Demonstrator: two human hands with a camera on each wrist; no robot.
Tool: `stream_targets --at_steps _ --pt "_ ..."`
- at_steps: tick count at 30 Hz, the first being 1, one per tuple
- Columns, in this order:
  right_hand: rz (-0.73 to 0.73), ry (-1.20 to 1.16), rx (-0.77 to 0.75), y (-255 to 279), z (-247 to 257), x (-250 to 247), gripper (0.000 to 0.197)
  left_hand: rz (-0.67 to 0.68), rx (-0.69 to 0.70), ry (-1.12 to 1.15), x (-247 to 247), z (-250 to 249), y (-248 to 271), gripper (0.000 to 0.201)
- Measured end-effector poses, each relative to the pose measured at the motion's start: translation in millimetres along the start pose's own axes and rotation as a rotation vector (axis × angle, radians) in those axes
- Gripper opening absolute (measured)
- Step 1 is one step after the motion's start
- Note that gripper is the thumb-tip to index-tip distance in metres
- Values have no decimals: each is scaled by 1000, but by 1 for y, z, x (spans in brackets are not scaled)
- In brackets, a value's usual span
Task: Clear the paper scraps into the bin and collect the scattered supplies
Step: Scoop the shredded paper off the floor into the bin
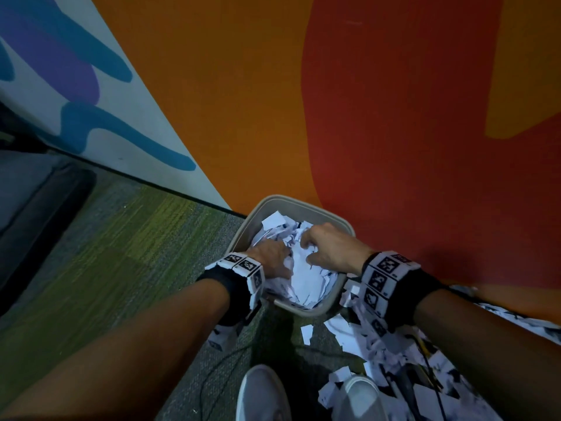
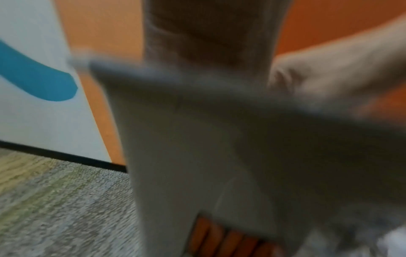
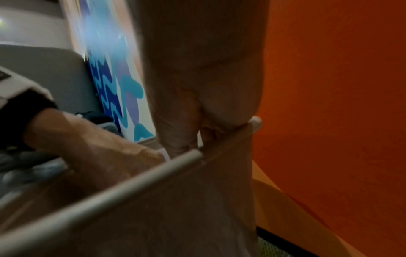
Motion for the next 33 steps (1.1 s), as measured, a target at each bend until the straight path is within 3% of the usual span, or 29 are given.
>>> stream_targets --at_steps 8,16,20,25,33 --pt "-214 -212 -77 36 1 -62 33 -176 10 231 -54 -3 34 59" --pt "-353 -355 41 78 -44 -90 21 -394 145 93 -112 -34 70 28" --pt "-345 -398 139 103 -66 -82 19 -480 190 290 -124 -65 90 13" --pt "-296 -399 215 125 -92 -60 19 -492 318 547 -99 -129 127 11" --pt "-263 -511 284 138 -131 -18 19 -344 367 612 18 -177 101 26"
Point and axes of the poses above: each hand's wrist, its own y-axis away from the middle knuckle, its own x-axis out of the palm, z = x × y, the point moved 9 cm from there along -y, towards the middle knuckle, and after that the axes turned 12 degrees about -z, right-handed, at the moved point
